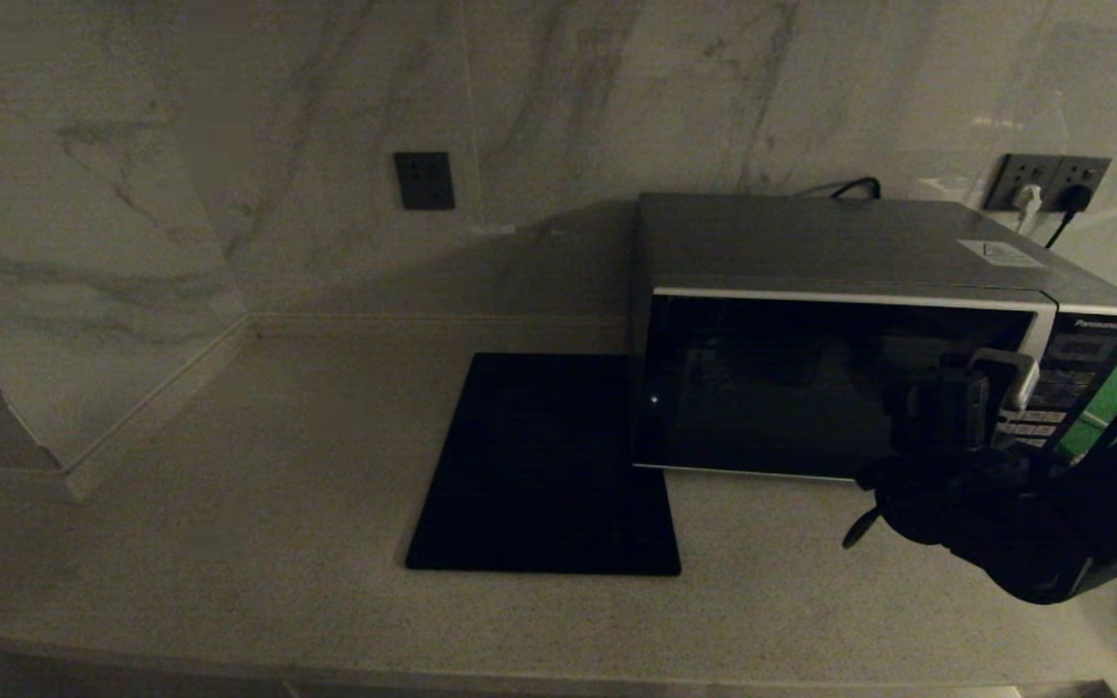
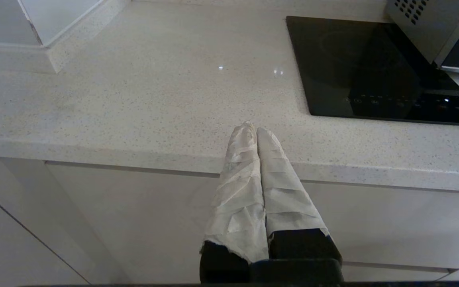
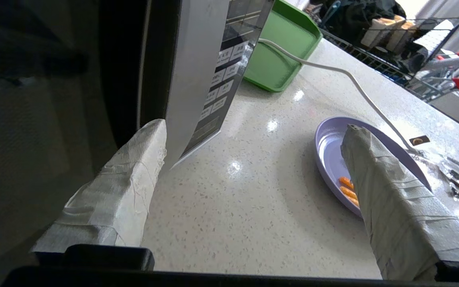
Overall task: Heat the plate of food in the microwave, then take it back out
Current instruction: Open the microwave oven
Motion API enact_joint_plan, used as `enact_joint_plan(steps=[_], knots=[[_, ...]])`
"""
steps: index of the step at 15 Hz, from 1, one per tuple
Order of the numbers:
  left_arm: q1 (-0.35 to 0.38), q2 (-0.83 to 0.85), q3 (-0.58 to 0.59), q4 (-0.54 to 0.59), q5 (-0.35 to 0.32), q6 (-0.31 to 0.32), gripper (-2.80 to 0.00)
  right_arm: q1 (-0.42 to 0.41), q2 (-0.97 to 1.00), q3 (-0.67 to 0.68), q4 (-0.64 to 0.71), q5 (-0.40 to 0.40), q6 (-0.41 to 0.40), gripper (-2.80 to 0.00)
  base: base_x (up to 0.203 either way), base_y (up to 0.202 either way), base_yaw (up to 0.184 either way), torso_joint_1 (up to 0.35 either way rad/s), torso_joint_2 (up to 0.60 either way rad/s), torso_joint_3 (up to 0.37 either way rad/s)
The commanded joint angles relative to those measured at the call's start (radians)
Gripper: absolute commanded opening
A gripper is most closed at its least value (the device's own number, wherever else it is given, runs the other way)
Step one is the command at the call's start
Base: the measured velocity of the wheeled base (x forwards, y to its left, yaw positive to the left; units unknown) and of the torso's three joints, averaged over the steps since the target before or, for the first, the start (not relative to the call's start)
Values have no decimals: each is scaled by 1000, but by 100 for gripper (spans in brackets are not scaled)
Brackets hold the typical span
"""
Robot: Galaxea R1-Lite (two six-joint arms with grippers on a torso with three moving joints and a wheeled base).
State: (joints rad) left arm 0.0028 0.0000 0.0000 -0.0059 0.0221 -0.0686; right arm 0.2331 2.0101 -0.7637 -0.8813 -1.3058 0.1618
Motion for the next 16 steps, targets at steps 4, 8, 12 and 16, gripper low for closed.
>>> enact_joint_plan(steps=[4,8,12,16], knots=[[-1,0,0,-1,1,0,-280,-21,24,-25,-6,-7,1,0,0,0,0,0,0,0],[0,0,0,-1,0,0,-280,-38,45,-24,-25,-7,1,0,0,0,0,0,0,0],[0,0,0,0,-1,0,-280,-38,55,-22,-39,-7,0,0,0,0,0,0,0,0],[0,0,0,0,0,0,-280,-37,52,-22,-41,-7,-1,0,0,0,0,0,0,0]])
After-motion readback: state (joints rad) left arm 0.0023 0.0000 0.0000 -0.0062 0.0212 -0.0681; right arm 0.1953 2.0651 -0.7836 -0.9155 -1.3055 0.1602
